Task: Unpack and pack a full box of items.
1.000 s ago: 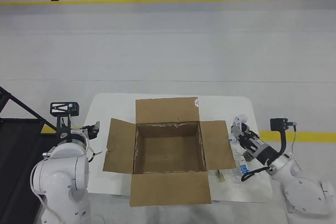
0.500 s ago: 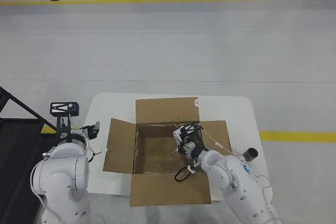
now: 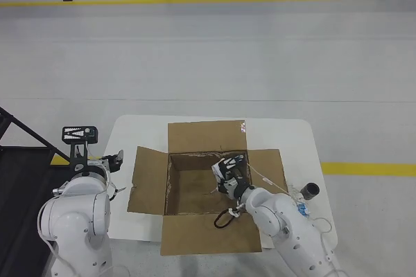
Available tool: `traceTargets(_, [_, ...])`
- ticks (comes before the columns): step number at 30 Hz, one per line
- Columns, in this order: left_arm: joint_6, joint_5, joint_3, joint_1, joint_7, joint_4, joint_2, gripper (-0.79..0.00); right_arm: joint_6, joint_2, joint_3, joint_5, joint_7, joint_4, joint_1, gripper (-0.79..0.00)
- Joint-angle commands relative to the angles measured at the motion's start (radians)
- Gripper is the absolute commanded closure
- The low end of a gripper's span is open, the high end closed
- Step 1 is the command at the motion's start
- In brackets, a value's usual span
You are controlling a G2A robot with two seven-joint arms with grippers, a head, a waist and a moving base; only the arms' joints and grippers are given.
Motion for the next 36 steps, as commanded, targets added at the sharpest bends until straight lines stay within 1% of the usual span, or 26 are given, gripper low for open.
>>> traceTargets(1, [0.000, 0.000, 0.000, 0.000, 0.000, 0.000, 0.000, -0.785, 0.012, -0.011, -0.047, 0.000, 0.010, 0.021, 0.021, 0.000])
traceTargets(6, [0.000, 0.000, 0.000, 0.000, 0.000, 0.000, 0.000, -0.785, 0.094, -0.063, -0.201, -0.018, 0.060, 0.155, 0.146, 0.000])
traceTargets(10, [0.000, 0.000, 0.000, 0.000, 0.000, 0.000, 0.000, -0.785, 0.126, -0.115, -0.296, 0.027, 0.061, 0.290, 0.240, 0.000])
traceTargets(15, [0.000, 0.000, 0.000, 0.000, 0.000, 0.000, 0.000, -0.785, 0.119, -0.163, -0.364, 0.069, 0.060, 0.423, 0.314, 0.000])
traceTargets(19, [0.000, 0.000, 0.000, 0.000, 0.000, 0.000, 0.000, -0.785, 0.109, -0.198, -0.397, 0.112, 0.052, 0.520, 0.351, 0.000])
traceTargets(27, [0.000, 0.000, 0.000, 0.000, 0.000, 0.000, 0.000, -0.785, 0.070, -0.244, -0.420, 0.170, 0.006, 0.653, 0.384, -0.006])
traceTargets(28, [0.000, 0.000, 0.000, 0.000, 0.000, 0.000, 0.000, -0.785, 0.067, -0.249, -0.420, 0.177, 0.004, 0.665, 0.387, -0.040])
traceTargets(29, [0.000, 0.000, 0.000, 0.000, 0.000, 0.000, 0.000, -0.785, 0.064, -0.254, -0.421, 0.180, 0.000, 0.679, 0.392, -0.055])
traceTargets(30, [0.000, 0.000, 0.000, 0.000, 0.000, 0.000, 0.000, -0.785, 0.063, -0.256, -0.421, 0.181, -0.001, 0.685, 0.394, -0.108])
traceTargets(31, [0.000, 0.000, 0.000, 0.000, 0.000, 0.000, 0.000, -0.785, 0.061, -0.260, -0.422, 0.182, -0.004, 0.693, 0.397, -0.129])
traceTargets(33, [0.000, 0.000, 0.000, 0.000, 0.000, 0.000, 0.000, -0.785, 0.055, -0.265, -0.422, 0.183, -0.005, 0.707, 0.403, -0.249])
traceTargets(36, [0.000, 0.000, 0.000, 0.000, 0.000, 0.000, 0.000, -0.785, 0.045, -0.272, -0.420, 0.187, -0.007, 0.725, 0.408, -0.296])
